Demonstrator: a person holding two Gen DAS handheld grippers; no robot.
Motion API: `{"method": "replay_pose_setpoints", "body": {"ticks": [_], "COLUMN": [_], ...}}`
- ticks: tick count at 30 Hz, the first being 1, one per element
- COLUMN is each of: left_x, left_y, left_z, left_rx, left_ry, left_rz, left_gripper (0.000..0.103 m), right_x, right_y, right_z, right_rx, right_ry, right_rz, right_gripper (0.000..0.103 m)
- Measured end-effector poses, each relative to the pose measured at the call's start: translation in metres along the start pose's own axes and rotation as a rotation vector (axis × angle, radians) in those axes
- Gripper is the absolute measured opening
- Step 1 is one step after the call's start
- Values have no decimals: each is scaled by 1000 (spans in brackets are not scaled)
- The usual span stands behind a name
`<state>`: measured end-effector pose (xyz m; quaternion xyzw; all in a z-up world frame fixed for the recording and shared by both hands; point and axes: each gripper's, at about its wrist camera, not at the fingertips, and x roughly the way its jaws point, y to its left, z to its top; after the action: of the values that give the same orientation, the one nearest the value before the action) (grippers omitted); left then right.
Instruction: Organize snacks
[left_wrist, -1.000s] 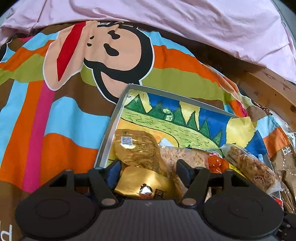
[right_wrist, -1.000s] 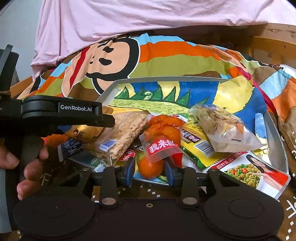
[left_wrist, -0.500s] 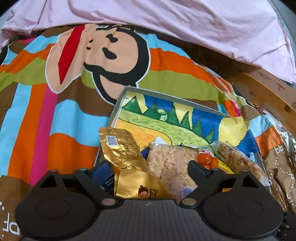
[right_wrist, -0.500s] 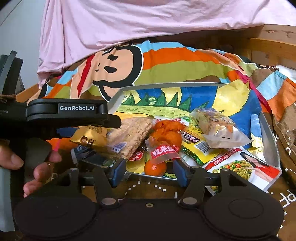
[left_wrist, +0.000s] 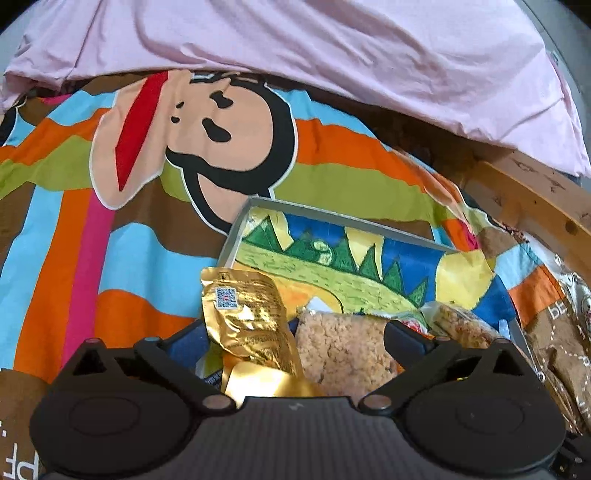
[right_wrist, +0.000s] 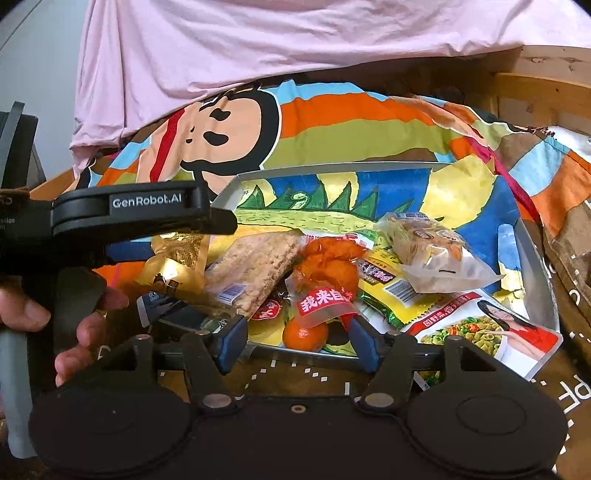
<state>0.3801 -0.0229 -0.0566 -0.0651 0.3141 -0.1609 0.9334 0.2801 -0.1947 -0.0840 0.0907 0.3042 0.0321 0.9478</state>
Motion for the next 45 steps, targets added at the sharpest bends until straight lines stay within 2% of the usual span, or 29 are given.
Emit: {"method": "replay_pose_setpoints", "body": {"ticks": [6,11,19,33,39,45], "left_x": [4,2,-10,-92,-124,-152], "left_y": [0,-2,-5,-28,-31,-33], "left_z": [-4,-6,-3,-6,-19,-36], "left_rx": [24,38,43,71,33,41], "left_ry": [-43,-106,-102,-124,-115,-97], "left_rz": [2,50,66,104,111,150], "left_gripper": [102,102,102,102,102,102], "right_x": [5,8,-6,-88,-118,-146], "right_y": [2,3,0,-23,-29,-29], "right_z": [-2,-3,4,29,19,7], "right_rx": [-6,-10,15,78,85,86], "right_ry": [6,9,-27,-199,-219,-231], "right_rz": [-3,-5,-14,-46,-55,-49], "right_gripper": [66,66,70,86,89,93]}}
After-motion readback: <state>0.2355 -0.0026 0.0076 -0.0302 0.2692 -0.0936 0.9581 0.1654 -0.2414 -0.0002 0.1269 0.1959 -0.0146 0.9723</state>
